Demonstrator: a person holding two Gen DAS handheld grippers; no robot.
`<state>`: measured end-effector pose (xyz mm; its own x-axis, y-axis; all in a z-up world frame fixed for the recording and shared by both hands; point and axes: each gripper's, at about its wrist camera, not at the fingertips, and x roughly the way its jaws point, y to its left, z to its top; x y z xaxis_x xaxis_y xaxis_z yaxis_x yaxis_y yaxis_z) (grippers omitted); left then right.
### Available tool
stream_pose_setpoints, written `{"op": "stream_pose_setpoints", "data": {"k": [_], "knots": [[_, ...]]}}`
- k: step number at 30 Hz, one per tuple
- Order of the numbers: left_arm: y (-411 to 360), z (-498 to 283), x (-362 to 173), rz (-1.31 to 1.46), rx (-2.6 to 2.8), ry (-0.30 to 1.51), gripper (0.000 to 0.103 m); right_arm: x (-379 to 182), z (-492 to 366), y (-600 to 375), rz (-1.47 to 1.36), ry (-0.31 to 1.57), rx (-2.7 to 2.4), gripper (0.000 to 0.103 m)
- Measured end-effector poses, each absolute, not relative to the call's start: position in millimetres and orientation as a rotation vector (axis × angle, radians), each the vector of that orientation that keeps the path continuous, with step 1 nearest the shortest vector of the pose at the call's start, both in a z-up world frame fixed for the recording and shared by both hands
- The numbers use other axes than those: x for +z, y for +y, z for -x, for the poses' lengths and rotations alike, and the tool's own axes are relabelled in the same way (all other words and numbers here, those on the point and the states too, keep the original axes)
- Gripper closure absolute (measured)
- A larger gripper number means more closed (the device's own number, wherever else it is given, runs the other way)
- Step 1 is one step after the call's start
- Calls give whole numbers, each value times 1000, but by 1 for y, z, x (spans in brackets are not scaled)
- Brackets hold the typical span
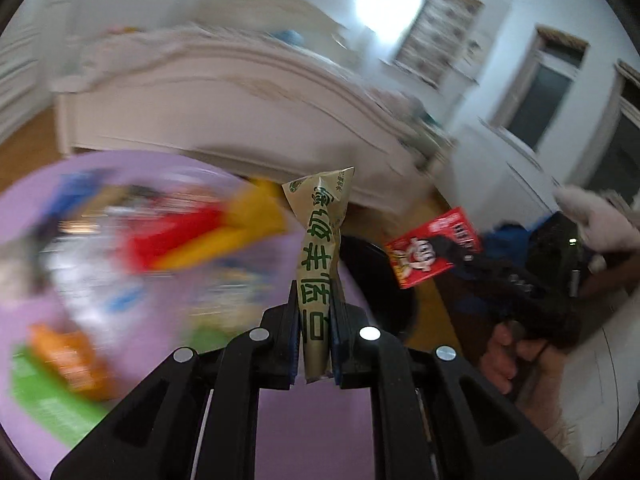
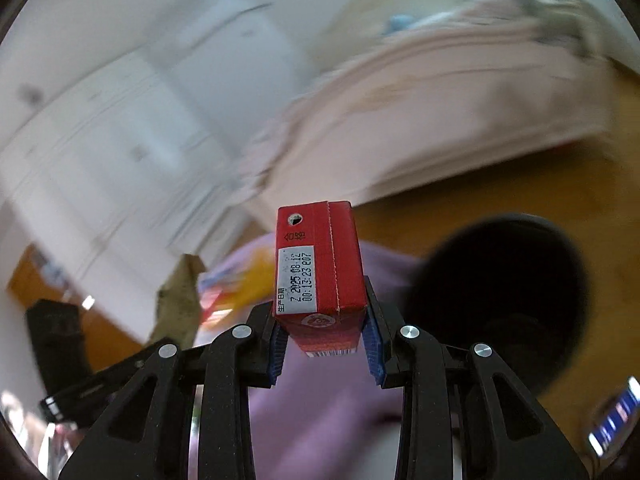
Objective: Collect trash
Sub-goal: 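Carry both items over the black bin and open both tools to drop them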
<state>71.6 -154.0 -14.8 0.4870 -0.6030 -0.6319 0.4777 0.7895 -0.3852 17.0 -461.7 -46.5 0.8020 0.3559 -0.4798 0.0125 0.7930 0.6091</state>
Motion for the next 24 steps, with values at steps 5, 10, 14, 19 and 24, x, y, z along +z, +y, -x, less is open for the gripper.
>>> {"op": "stream_pose_setpoints", "data": {"k": [5, 10, 14, 19, 24], "knots": [[-247, -96, -44, 85, -743, 928, 90, -109, -18, -518, -753, 703, 56, 70], [-311, -118, -66, 24, -768, 1014, 90, -151, -24, -535, -805, 752, 13, 70], [-342, -134, -82, -18, -759, 1066, 90, -182, -30, -540, -849, 786, -19, 70], [-370, -144, -94, -52, -758, 1098, 90, -207, -52, -540, -853, 822, -39, 70], [-370, -142, -101, -79, -747, 1118, 89, -212, -61, -548, -831, 822, -59, 70]]}}
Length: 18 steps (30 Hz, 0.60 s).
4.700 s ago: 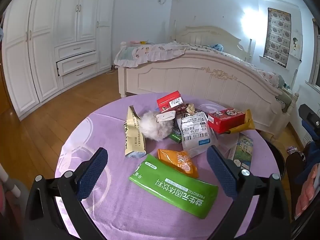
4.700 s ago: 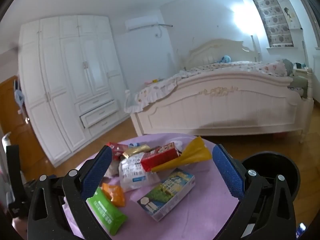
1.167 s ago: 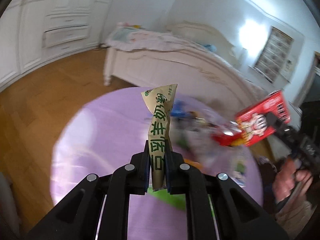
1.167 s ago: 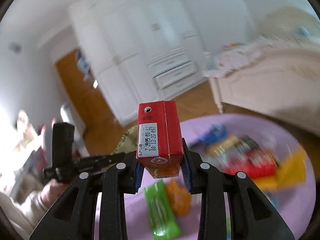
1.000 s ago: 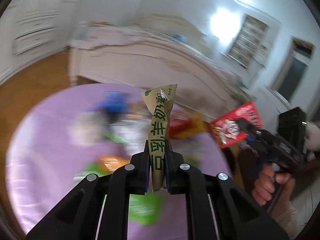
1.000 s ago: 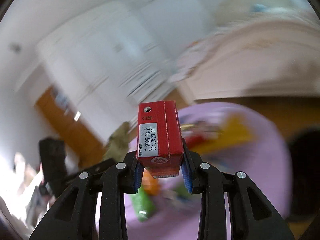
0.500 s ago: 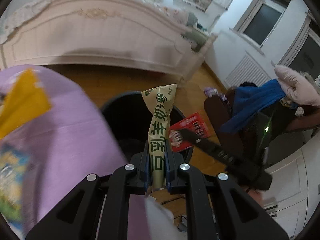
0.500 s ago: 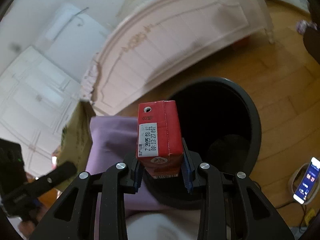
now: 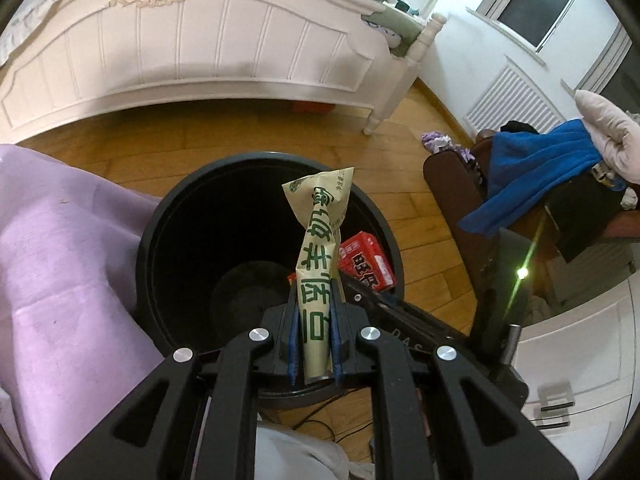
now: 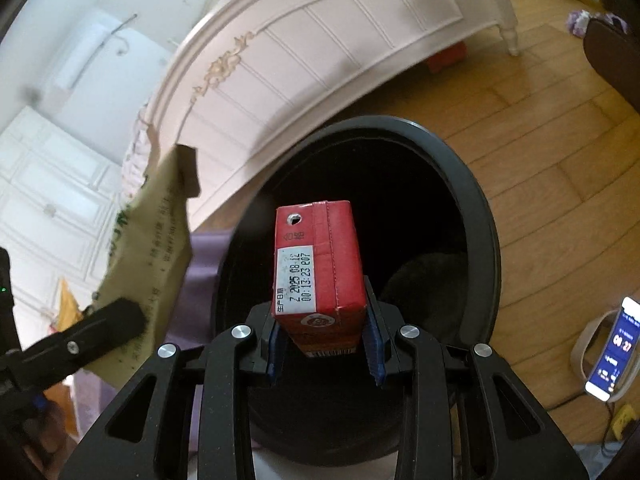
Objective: Collect trash
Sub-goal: 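Carry both items over the black bin and open both tools to drop them, then grasp the green drink packet with the left tool while the right tool grasps the milk carton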
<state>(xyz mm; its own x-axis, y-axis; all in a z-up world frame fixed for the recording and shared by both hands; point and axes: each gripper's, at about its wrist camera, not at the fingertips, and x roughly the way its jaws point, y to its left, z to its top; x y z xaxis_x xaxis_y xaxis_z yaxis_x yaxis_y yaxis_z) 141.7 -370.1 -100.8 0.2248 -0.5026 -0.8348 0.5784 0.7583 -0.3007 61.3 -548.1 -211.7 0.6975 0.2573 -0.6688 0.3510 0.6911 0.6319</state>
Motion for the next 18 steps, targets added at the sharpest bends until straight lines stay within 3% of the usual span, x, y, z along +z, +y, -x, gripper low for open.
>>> {"op": "stream_pose_setpoints", "data": {"k": [4, 7, 9, 11, 12, 16, 18], "knots": [[-369, -146, -108, -85, -716, 1128, 87, -208, -64, -547, -795, 826, -69, 69], [-368, -146, -107, -97, -706, 1132, 80, -203, -59, -546, -778, 816, -80, 52], [-368, -144, -102, -106, -700, 1115, 63, -197, -52, -547, -778, 795, -92, 44], [-362, -137, -91, -116, -688, 1075, 30, -193, -51, -547, -781, 785, -99, 41], [-357, -132, -84, -116, -690, 1045, 27, -189, -49, -547, -781, 779, -102, 40], [-332, -111, -62, -128, -699, 973, 26, -165, -36, -539, -762, 737, -93, 40], [-312, -100, -52, -121, -693, 939, 26, -151, -32, -531, -748, 713, -77, 34]]}}
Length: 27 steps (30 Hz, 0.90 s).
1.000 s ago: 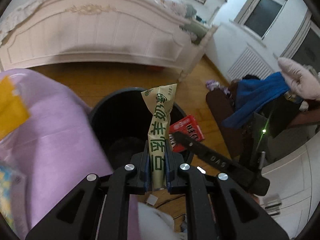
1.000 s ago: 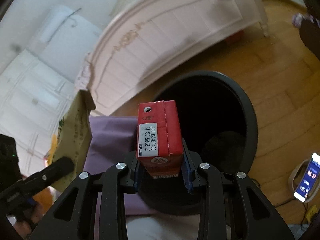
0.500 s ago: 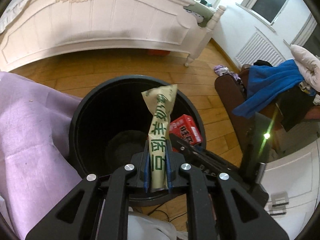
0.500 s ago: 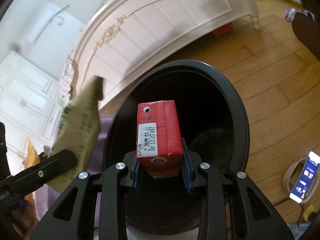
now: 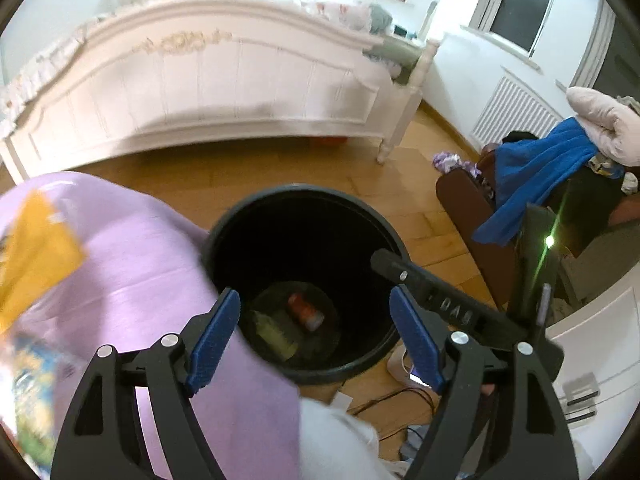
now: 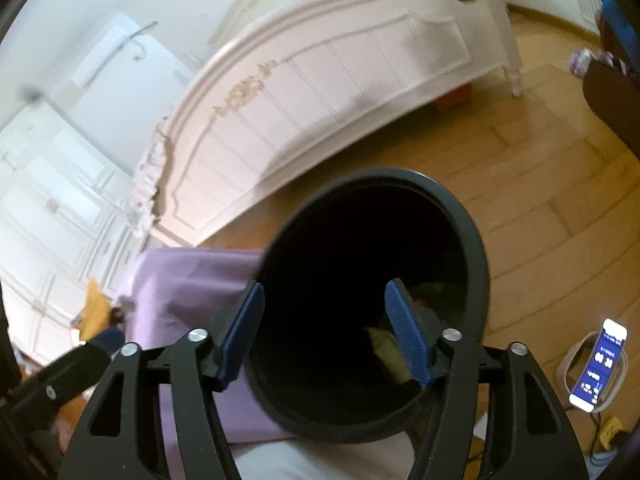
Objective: Collect trash
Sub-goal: 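Grasp the green drink packet with the left tool while the right tool grasps the milk carton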
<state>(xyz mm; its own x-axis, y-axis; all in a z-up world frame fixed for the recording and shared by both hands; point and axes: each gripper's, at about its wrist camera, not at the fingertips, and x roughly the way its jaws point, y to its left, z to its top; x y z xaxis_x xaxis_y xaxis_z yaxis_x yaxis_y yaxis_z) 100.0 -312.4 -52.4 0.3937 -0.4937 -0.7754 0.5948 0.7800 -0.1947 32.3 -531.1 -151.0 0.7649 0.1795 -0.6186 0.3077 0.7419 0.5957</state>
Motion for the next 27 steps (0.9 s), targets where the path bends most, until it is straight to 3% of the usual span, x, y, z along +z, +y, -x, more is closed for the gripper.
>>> {"op": "stream_pose_setpoints", "data": {"k": [7, 9, 12, 14, 19, 27], "knots": [[-205, -70, -25, -49, -571, 855, 26, -86, -35, -463, -622, 647, 90, 33], [-164, -63, -22, -9, -510, 841, 26, -70, -38, -437, -576, 640, 149, 24], [-103, -54, -26, 30, -394, 847, 26, -49, -43, -387, -502, 657, 267, 20], [-64, -51, -36, 68, -307, 882, 26, -45, -46, -359, -467, 700, 320, 14], [22, -50, -60, 261, -121, 962, 26, -62, -60, -297, -474, 896, 366, 13], [44, -55, -78, 384, -59, 1018, 26, -79, -87, -238, -348, 1039, 245, 13]]}}
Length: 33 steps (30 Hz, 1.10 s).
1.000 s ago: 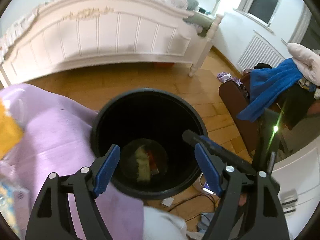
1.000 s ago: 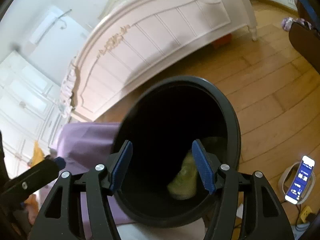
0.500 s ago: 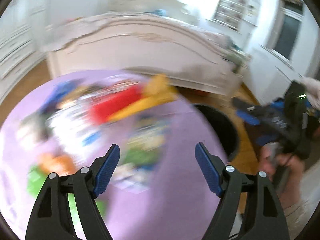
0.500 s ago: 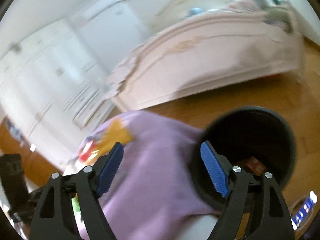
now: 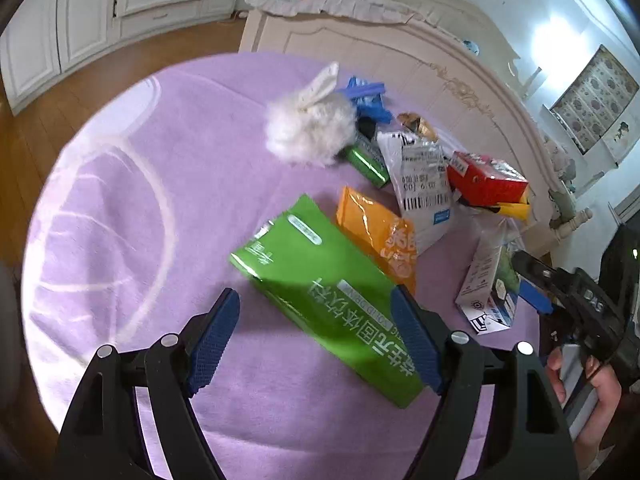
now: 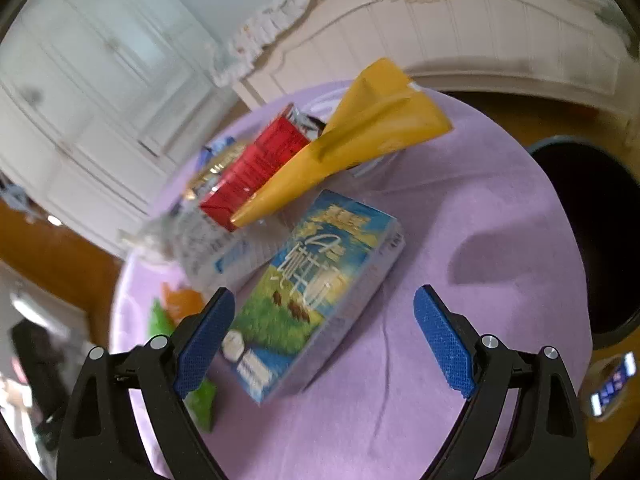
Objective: Collect trash
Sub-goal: 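Grasp the green drink packet with the left tool while the right tool grasps the milk carton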
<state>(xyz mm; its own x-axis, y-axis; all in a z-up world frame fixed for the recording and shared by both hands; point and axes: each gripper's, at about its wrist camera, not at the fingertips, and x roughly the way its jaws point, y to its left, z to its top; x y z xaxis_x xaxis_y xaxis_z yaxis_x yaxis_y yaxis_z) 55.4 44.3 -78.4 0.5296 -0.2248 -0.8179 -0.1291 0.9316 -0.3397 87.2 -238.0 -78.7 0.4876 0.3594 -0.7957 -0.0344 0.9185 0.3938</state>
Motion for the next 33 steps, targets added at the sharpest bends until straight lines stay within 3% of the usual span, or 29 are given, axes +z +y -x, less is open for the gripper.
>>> {"op": "stream_pose_setpoints", "data": {"k": [7, 11, 15, 22, 24, 25, 26, 27, 29, 33], "knots": [[17, -61, -86, 343, -39, 1034, 18, -75, -82, -205, -121, 994, 245, 13], [2, -61, -89, 217, -21, 1020, 16, -73, -76, -211, -55, 999, 289, 28], [2, -52, -91, 65, -79, 1020, 24, -66, -57, -225, 74, 1008, 321, 37], [28, -35, -94, -29, -89, 1040, 28, -68, -52, -252, 39, 1035, 279, 37], [25, -35, -95, -53, -64, 1033, 34, -73, -53, -242, 56, 1026, 279, 37], [22, -35, -95, -56, -55, 1026, 43, -77, -53, -234, 83, 1023, 274, 40], [22, -33, -93, -52, -53, 1020, 52, -81, -53, -227, 108, 1022, 267, 51], [24, -32, -92, -31, -56, 1013, 55, -83, -51, -224, 115, 1021, 269, 52], [31, -28, -91, 8, -60, 1007, 66, -83, -44, -225, 83, 1012, 296, 54], [52, -20, -90, 126, -88, 990, 77, -76, -31, -248, -59, 1000, 350, 54]]}}
